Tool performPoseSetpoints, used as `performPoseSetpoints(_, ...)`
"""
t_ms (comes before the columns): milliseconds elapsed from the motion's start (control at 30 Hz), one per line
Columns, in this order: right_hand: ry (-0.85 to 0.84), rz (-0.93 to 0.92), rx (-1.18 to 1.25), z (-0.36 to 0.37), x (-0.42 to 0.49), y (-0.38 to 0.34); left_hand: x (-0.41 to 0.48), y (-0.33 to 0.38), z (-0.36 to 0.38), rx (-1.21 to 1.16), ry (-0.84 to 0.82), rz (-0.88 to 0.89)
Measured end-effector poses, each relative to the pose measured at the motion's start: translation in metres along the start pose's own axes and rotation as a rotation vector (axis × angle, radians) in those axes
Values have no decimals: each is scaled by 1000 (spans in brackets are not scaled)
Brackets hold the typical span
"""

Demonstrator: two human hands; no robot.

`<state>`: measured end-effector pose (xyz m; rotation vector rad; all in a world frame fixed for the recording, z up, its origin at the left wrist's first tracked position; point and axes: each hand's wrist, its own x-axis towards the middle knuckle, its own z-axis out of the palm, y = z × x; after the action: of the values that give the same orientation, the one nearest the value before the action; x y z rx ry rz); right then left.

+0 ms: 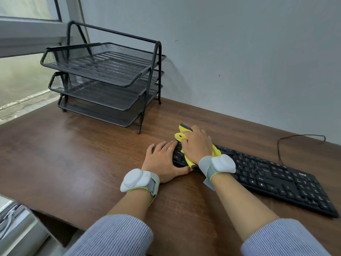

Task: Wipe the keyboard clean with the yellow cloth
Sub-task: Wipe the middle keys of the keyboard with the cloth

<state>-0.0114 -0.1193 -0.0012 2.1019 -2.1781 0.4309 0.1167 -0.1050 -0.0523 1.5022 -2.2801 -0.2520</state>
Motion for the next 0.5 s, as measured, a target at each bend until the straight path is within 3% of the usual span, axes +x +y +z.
performPoseSetpoints(233, -15, 49, 29, -2, 2, 2, 0, 1, -1, 18, -3, 0)
performPoseSetpoints(400, -49, 144, 253, -12, 12, -1, -1, 0, -1, -16, 63, -3)
performPoseSetpoints(500, -122, 36, 76, -13, 20, -7, -2, 1, -1, -35, 117, -9)
